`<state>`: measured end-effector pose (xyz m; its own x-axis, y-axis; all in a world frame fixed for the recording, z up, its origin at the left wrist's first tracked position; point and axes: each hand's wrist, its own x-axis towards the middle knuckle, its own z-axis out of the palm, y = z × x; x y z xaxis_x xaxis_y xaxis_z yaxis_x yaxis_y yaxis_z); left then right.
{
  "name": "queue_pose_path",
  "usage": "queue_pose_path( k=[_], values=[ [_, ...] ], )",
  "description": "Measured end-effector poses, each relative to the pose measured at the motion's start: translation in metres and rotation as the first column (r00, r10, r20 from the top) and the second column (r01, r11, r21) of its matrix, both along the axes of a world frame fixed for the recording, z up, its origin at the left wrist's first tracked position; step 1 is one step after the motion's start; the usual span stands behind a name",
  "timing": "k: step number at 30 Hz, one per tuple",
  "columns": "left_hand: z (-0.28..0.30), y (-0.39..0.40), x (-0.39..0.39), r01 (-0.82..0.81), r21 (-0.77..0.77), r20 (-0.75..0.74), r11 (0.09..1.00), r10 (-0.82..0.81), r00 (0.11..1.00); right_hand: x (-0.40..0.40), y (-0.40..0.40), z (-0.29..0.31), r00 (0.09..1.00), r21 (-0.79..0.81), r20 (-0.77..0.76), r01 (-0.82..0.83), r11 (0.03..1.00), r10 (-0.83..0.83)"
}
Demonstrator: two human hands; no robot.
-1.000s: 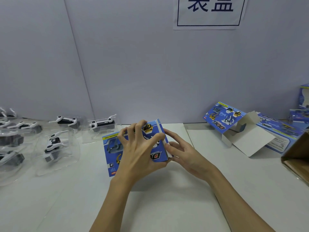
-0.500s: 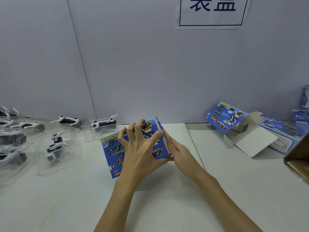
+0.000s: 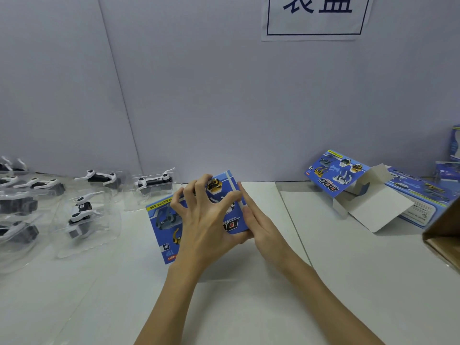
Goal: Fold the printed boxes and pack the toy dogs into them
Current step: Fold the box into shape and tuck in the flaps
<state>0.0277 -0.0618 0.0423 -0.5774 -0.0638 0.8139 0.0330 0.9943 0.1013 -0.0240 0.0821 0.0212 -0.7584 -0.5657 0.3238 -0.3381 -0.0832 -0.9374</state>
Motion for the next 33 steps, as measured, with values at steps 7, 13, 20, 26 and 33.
queue_pose_path(
  k=[7, 13, 20, 26, 33],
  values=[
    [-0.001, -0.001, -0.001, -0.002, -0.019, 0.020, 1.000, 0.002, 1.000, -0.003, 0.005, 0.003, 1.000, 0.037, -0.004, 0.022, 0.999, -0.022],
    [-0.002, -0.002, 0.002, -0.016, 0.017, -0.023, 1.000, 0.016, 1.000, 0.005, -0.006, -0.006, 0.999, 0.019, -0.050, 0.001, 1.000, 0.000],
    [-0.002, 0.001, 0.003, -0.079, -0.016, -0.004, 0.997, 0.079, 0.997, 0.004, -0.002, -0.003, 0.985, 0.098, -0.173, -0.005, 0.995, 0.022],
    [-0.002, -0.002, 0.002, -0.128, -0.030, -0.005, 0.991, 0.128, 0.992, 0.002, -0.007, -0.011, 0.969, 0.098, -0.235, 0.095, 0.991, -0.070],
    [-0.005, -0.002, 0.001, -0.140, -0.004, -0.023, 0.990, 0.140, 0.990, -0.004, -0.009, -0.016, 0.968, 0.094, -0.241, 0.100, 0.991, -0.075]
  ],
)
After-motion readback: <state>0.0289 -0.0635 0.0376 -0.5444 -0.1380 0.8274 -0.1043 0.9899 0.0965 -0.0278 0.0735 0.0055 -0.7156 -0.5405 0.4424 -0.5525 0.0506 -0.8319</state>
